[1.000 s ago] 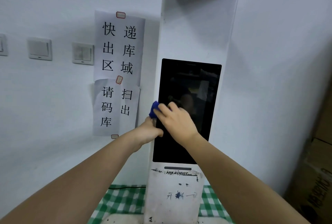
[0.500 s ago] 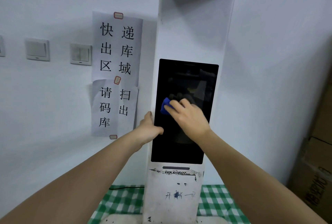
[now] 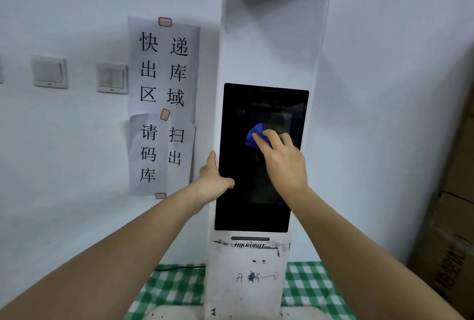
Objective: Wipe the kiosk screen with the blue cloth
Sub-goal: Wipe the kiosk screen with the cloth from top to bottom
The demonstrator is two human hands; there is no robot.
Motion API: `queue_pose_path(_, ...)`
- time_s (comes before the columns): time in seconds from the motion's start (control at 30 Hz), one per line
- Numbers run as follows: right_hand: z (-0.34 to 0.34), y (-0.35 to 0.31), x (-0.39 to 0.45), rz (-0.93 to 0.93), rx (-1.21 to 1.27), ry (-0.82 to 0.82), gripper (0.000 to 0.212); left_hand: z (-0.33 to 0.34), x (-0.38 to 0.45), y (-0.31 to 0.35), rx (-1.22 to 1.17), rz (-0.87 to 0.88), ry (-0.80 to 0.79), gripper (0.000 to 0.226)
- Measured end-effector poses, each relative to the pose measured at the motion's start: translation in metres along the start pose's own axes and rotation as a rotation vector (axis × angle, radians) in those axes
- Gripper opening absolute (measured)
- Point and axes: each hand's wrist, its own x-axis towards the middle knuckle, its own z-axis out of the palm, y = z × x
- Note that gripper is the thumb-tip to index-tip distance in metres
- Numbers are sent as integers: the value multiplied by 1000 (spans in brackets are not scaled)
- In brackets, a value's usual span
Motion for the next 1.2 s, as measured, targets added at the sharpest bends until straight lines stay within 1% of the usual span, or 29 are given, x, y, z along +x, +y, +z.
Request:
queue_pose_path(0.03, 2, -5, -4, 30, 18, 7, 69, 0, 0, 0, -2, -1, 4, 92)
queue_pose_path(0.1, 7, -14, -19, -6, 35, -26, 67, 2, 0, -1, -6, 4, 26, 93)
queue_pose_path(0.2, 10, -14, -33, -213, -7, -102, 68, 4, 0, -1, 3, 1, 37, 93)
queue_pose_path(0.27, 7, -3, -27, -285, -44, -99, 67, 3, 1, -1, 17, -7, 31, 93)
queue_pose_path(0.3, 5, 4, -22, -254, -54, -75, 65, 2, 0, -1, 22, -9, 25, 93)
queue_pose_path(0.4, 3, 9, -10, 29, -1, 25, 65, 1, 0, -1, 35, -4, 11, 92)
queue_pose_path(0.43, 4, 4, -12, 82, 19, 31, 65, 1, 0, -1, 38, -3, 14, 92)
queue_pose_path(0.47, 6, -2, -17, 90, 38, 19, 63, 2, 0, -2, 37, -2, 20, 92)
queue_pose_path(0.5, 10, -8, -25, 52, 48, -7, 60, 2, 0, -3, 34, -4, 28, 92)
queue_pose_path(0.6, 13, -10, -45, -209, -5, -91, 60, 3, 0, -3, 30, -10, 33, 93)
queue_pose_path(0.63, 12, -4, -44, -276, -30, -100, 60, 3, 0, -3, 33, -11, 24, 93)
queue_pose_path(0.67, 9, 3, -40, -304, -52, -96, 59, 2, -1, -3, 38, -12, 16, 93)
queue_pose_path(0.7, 7, 9, -35, -288, -69, -84, 58, 1, -1, -2, 42, -13, 7, 92)
queue_pose_path(0.73, 5, 14, -29, -229, -73, -60, 59, 0, -1, -2, 44, -14, -2, 92)
queue_pose_path(0.8, 3, 16, -21, -52, -40, -3, 65, -2, -2, -1, 48, -14, -15, 91)
queue_pose_path(0.87, 5, 9, -25, 33, -4, 14, 67, -2, -2, -1, 53, -7, -16, 91)
queue_pose_path(0.93, 8, 3, -37, -2, 12, -27, 69, -2, -3, -1, 55, -4, -13, 91)
queue_pose_path(1.07, 3, 19, -38, -230, -60, -88, 72, -3, -4, -2, 66, -10, -17, 90)
queue_pose_path(1.1, 0, 25, -32, -228, -86, -83, 70, -3, -4, -2, 67, -8, -18, 90)
queue_pose_path(1.13, -2, 30, -26, -172, -97, -63, 68, -2, -4, -2, 69, -7, -17, 90)
queue_pose_path(1.2, -4, 33, -18, 35, -65, 0, 67, -1, -5, -1, 70, -8, -14, 90)
